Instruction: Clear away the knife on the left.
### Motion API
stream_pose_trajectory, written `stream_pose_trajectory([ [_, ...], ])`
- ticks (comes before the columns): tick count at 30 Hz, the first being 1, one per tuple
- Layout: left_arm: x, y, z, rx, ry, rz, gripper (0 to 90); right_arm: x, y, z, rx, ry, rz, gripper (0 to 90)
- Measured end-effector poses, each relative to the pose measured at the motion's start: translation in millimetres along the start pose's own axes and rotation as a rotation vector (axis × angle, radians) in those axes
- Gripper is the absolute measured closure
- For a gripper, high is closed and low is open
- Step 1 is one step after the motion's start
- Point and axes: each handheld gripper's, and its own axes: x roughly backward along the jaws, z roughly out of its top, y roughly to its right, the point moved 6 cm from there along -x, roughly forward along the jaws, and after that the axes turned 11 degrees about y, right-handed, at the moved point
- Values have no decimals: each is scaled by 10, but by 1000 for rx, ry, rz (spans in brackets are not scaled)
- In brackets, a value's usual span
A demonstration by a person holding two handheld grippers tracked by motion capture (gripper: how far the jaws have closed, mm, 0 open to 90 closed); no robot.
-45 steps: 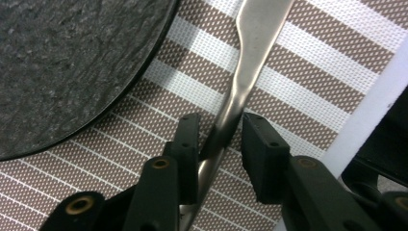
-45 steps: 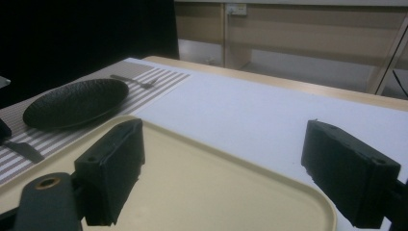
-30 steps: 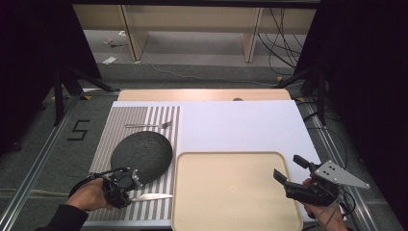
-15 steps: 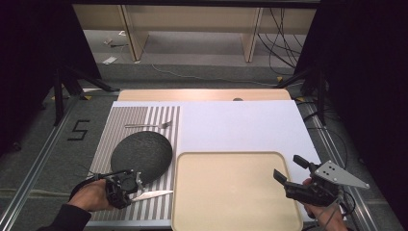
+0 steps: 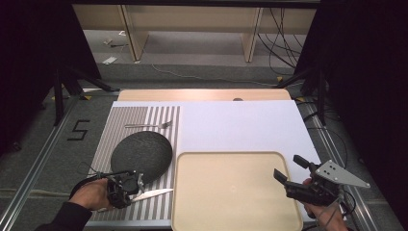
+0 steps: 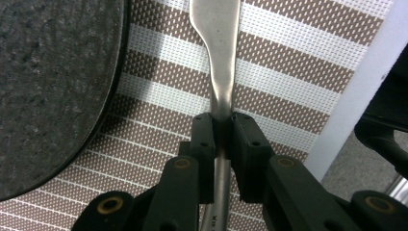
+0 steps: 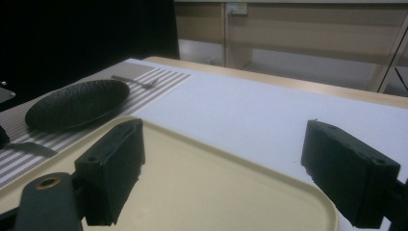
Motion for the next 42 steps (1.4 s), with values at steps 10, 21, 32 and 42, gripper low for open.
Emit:
stream_pose_trajectory([
  [10, 6, -16, -24, 35, 18, -4, 801, -3, 0, 0, -1, 0, 0, 163],
  [21, 67, -3, -21, 56, 26, -21, 801, -4, 2, 0, -1, 0, -1, 163],
  [32, 170, 13, 19, 85, 52, -34, 801, -5, 2, 0, 1, 0, -2, 163],
  [42, 292, 41, 176, 190, 130, -39, 801, -5, 3, 1, 0, 0, -1, 163],
])
